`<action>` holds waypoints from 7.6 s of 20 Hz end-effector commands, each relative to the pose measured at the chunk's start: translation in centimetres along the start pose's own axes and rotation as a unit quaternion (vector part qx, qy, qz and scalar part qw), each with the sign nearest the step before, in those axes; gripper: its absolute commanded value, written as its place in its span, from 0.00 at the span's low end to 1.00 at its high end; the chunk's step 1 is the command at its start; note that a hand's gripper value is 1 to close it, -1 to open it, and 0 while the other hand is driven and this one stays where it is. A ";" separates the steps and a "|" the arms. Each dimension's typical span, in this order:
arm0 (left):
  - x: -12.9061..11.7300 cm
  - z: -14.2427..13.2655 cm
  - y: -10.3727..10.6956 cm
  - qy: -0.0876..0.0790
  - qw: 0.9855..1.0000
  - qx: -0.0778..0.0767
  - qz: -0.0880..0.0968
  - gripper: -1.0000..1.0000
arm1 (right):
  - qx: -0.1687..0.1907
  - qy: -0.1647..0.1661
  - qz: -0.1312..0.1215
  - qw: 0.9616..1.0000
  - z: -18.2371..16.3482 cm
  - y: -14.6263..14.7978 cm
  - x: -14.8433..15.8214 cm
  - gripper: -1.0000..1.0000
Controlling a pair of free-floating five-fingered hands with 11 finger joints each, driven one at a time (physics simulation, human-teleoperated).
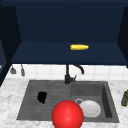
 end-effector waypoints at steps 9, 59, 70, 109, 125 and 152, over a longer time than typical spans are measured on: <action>0.0 0.0 0.0 0.000 1.000 0.000 0.000 0.50 | -0.032 0.027 -0.007 0.999 3.5 -2.2 3.2 1.00; 0.0 0.0 0.0 0.000 1.000 0.000 0.000 0.50 | 0.061 0.037 0.008 0.997 23.9 -15.7 25.4 1.00; 0.0 0.0 0.0 0.000 1.000 0.000 0.000 0.50 | 0.077 0.037 0.016 0.996 21.3 -17.4 31.1 1.00; 0.0 0.0 0.0 0.000 1.000 0.000 0.000 0.50 | -0.031 0.033 0.027 0.999 16.9 -8.3 48.2 0.00; 0.0 0.0 0.0 0.000 1.000 0.000 0.000 0.50 | -0.099 -0.012 -0.006 0.995 17.8 -2.7 43.3 0.00; 0.0 0.0 0.0 0.000 1.000 0.000 0.000 0.50 | -0.096 -0.031 -0.050 0.994 16.1 5.1 25.9 0.00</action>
